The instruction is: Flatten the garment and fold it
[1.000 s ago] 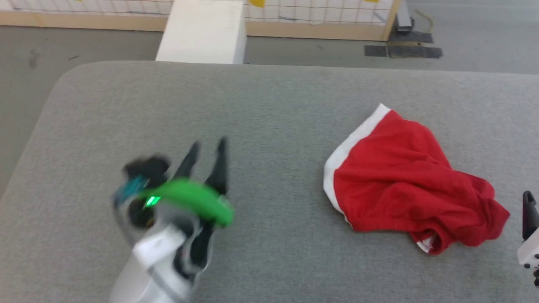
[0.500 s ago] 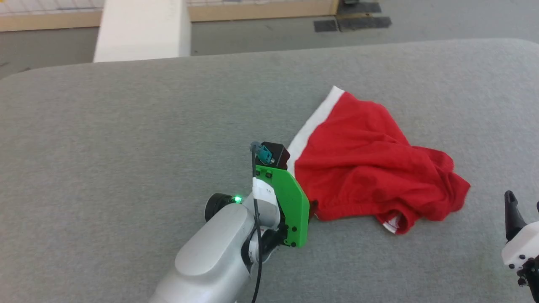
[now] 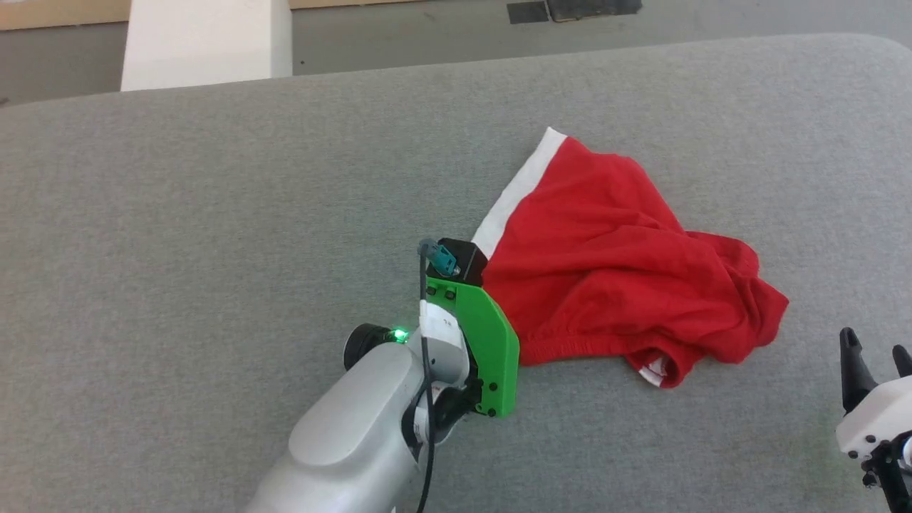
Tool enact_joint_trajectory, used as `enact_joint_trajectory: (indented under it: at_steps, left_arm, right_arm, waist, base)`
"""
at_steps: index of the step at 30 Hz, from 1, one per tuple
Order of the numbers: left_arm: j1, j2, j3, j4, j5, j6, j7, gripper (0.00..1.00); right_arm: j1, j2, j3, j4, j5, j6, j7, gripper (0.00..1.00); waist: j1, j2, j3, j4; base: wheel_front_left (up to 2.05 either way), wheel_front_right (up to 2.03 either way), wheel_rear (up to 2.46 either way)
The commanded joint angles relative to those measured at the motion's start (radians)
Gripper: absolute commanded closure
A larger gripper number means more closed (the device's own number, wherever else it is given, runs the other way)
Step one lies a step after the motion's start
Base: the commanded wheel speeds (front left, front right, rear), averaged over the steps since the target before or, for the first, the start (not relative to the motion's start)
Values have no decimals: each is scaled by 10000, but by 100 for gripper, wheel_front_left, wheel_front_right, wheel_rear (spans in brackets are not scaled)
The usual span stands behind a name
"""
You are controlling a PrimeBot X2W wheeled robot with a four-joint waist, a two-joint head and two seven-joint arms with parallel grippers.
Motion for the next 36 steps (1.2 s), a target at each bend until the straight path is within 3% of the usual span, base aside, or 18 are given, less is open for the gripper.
enact_joint_trajectory:
  at_steps: [1, 6, 9, 12, 16, 19, 22, 23, 24, 31, 36]
  left_arm:
    - [-9, 77, 73, -92, -189, -103, -108, 100]
    - [190, 786, -26, -804, -173, -393, 192, 100]
    - [459, 1827, 19, -1495, -29, -326, 667, 100]
    - [780, 3028, 256, -2089, 165, 24, 1128, 100]
    - [971, 4055, 765, -2705, 292, 625, 1428, 100]
    - [1019, 4420, 1175, -2840, 344, 1118, 1395, 100]
    - [1226, 4409, 1526, -2784, 123, 1454, 1243, 100]
    - [1313, 4346, 1597, -2770, 22, 1508, 1188, 78]
    - [1417, 4283, 1656, -2761, -75, 1555, 1131, 0]
    - [2173, 3988, 2599, -3187, -716, 1828, -55, 0]
    - [2970, 4009, 3633, -3547, -195, 1881, -2950, 0]
  right_arm:
    - [-39, -1, 21, 18, -7, -13, -60, 0]
    - [93, -1, 23, 6, -54, -13, 29, 0]
    - [143, -1, 66, -19, -59, -13, 86, 0]
    - [183, -1, 101, -61, -88, -13, 135, 0]
    - [237, -1, 141, -93, -117, -13, 210, 0]
    - [211, -1, 247, -108, -92, -13, 242, 0]
    - [154, -1, 338, -119, -77, -13, 245, 0]
    - [149, -1, 339, -126, -86, -13, 250, 0]
    - [144, -1, 349, -137, -111, -13, 266, 0]
    - [-63, -1, 559, -442, -137, -13, 340, 0]
    - [-531, -1, 1361, -686, -117, -13, 411, 0]
  waist:
    - [0, -1, -111, 187]
    - [0, -1, -334, 684]
    - [0, -1, -483, 1021]
    - [0, -1, -571, 1350]
    - [0, -1, -567, 1733]
    - [0, -1, -511, 1919]
    - [0, -1, -467, 2028]
    - [0, -1, -458, 2067]
    - [0, -1, -456, 2107]
    - [0, -1, -548, 2375]
    - [0, -1, -575, 2593]
  base:
    - [0, 0, 0]
    - [0, 0, 0]
    - [0, 0, 0]
    - [0, 0, 0]
    - [0, 0, 0]
    - [0, 0, 0]
    - [0, 0, 0]
    - [0, 0, 0]
    - [0, 0, 0]
    - [0, 0, 0]
    - [0, 0, 0]
